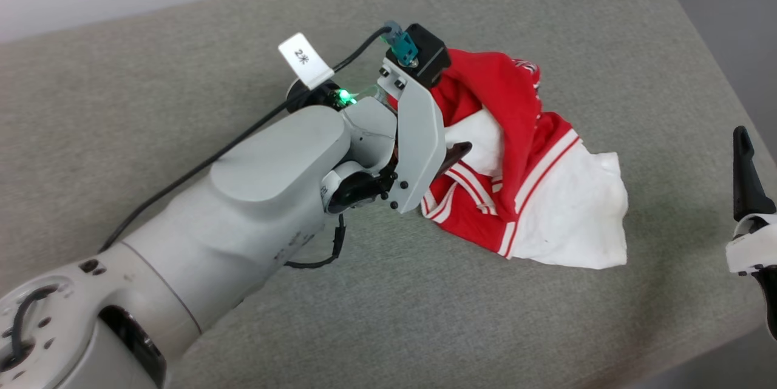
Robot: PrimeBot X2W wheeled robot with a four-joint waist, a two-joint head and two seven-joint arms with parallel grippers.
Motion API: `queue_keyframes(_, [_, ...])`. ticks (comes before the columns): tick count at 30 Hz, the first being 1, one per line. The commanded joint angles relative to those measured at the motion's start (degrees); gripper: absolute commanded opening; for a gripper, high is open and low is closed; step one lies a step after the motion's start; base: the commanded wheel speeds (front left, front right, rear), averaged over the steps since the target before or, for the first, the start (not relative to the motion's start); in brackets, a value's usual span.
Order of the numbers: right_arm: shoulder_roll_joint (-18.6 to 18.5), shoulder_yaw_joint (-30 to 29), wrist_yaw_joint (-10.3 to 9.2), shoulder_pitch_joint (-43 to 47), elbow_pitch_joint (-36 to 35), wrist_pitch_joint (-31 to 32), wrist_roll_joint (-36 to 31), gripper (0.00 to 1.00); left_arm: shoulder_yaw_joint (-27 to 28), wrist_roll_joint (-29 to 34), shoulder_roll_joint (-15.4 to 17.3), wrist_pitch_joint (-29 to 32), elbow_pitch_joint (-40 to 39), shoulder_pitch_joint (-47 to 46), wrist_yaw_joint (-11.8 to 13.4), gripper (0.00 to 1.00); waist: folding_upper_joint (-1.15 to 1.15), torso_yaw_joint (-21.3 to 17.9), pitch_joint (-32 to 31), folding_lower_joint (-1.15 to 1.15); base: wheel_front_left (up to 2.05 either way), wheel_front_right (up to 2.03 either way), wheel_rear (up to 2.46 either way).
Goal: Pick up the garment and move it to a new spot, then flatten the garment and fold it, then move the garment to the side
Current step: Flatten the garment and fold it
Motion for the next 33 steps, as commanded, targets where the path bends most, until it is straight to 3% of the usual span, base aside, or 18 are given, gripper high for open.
queue_keyframes(1, [0.35,0.16,-0.08,-0.72,0.18,-0.28,0.27,1.0,-0.24,-0.26,-0.12,0.25,0.45,-0.15,-0.1,1.0,0.0,-1.12,0.83,0.0,0.0,0.0,0.0])
queue_keyframes(5, [0.83,0.61,-0.08,-1.22,0.79,-0.7,0.44,1.0,-0.62,-0.6,-0.33,0.3,1.57,0.28,-0.1,0.99,0.0,-1.96,1.32,0.0,0.0,0.0,0.0])
queue_keyframes(6, [0.86,0.7,-0.08,-1.37,0.95,-0.81,0.44,1.0,-0.69,-0.52,-0.22,0.34,1.84,0.27,-0.1,0.83,0.0,-2.06,1.38,0.0,0.0,0.0,0.0])
queue_keyframes(7, [0.9,0.74,-0.08,-1.54,1.09,-0.91,0.43,1.0,-0.79,-0.33,-0.05,0.53,1.95,0.32,-0.1,0.42,0.0,-2.14,1.39,0.0,0.0,0.0,0.0])
queue_keyframes(8, [0.87,0.72,-0.08,-1.66,1.26,-1.02,0.48,1.0,-0.86,-0.36,0.13,0.69,1.85,0.46,-0.1,0.07,0.0,-2.15,1.37,0.0,0.0,0.0,0.0])
queue_keyframes(9, [0.77,0.67,-0.08,-1.75,1.46,-1.06,0.59,1.0,-0.91,-0.75,0.34,0.68,1.81,0.58,-0.1,0.0,0.0,-2.12,1.32,0.0,0.0,0.0,0.0])
queue_keyframes(19, [-0.34,-0.69,-0.08,-0.66,1.5,-0.17,-0.13,1.0,-0.51,-5.22,3.29,-2.14,1.4,1.18,-0.11,0.0,0.0,1.95,-1.24,0.0,0.0,0.0,0.0])
queue_keyframes(27, [-0.87,-0.78,-0.08,1.95,0.2,1.53,-0.62,1.0,1.43,-10.58,15.32,-1.57,2.23,5.67,-0.09,0.0,0.0,7.0,-4.04,0.0,0.0,0.0,0.0])
queue_keyframes(28, [-0.87,-0.78,-0.08,1.95,0.2,1.53,-0.62,1.0,1.43,-10.58,15.32,-1.57,2.23,5.67,-0.09,0.0,0.0,7.0,-4.04,0.0,0.0,0.0,0.0])
queue_keyframes(33, [-1.48,-0.52,-0.08,2.98,-1.02,3.01,-1.16,1.0,2.12,-13.27,21.89,0.97,2.3,8.82,1.54,0.0,0.0,9.85,-4.5,0.0,0.0,0.0,0.0])
